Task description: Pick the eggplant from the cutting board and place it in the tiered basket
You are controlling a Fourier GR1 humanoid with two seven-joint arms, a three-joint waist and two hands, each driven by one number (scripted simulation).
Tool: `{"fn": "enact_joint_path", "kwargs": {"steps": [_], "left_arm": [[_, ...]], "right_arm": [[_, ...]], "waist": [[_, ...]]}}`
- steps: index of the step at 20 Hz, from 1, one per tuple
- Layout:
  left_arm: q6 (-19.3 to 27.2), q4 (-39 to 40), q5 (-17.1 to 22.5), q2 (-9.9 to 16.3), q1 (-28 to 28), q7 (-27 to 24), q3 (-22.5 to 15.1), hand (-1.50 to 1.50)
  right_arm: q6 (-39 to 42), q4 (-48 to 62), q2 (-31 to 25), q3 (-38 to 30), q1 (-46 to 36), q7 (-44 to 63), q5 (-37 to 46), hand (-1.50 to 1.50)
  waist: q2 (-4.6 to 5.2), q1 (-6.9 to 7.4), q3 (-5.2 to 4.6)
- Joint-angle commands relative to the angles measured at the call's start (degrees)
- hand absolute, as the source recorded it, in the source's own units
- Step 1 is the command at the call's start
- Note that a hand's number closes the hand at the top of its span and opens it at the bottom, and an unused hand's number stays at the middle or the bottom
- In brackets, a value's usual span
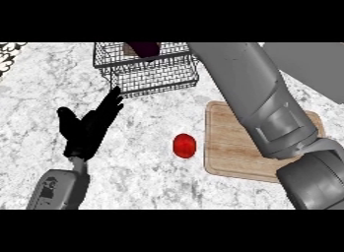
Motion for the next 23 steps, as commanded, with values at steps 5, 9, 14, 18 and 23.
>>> {"fn": "enact_joint_path", "kwargs": {"steps": [5,9,14,18,23], "left_arm": [[1.98,-2.71,-0.07,0.77,2.78,1.74,1.89,0.0],[2.5,-3.51,-0.48,0.31,5.67,0.83,1.57,0.0],[-0.28,-1.36,2.57,3.02,6.93,-1.35,5.54,0.0],[0.7,-2.94,1.44,2.84,6.93,-0.51,4.84,0.0],[0.66,-2.6,1.13,2.29,4.41,0.72,3.97,0.0]], "right_arm": [[13.56,-11.81,-4.48,3.13,11.39,1.8,-1.01,-1.5],[25.78,-19.81,-11.52,4.36,18.15,2.3,-3.06,-1.5],[36.21,-33.3,-18.62,4.08,27.28,6.02,-7.43,-1.5],[41.58,-45.63,-25.8,1.27,37.57,8.39,-11.7,-1.5],[48.53,-60.97,-34.99,-5.71,45.77,14.9,-19.22,-1.5]], "waist": [[-1.67,-4.67,0.14],[-2.11,-5.92,0.18],[-2.45,-7.68,0.11],[-2.23,-7.62,0.15],[-1.71,-6.68,0.1]]}}
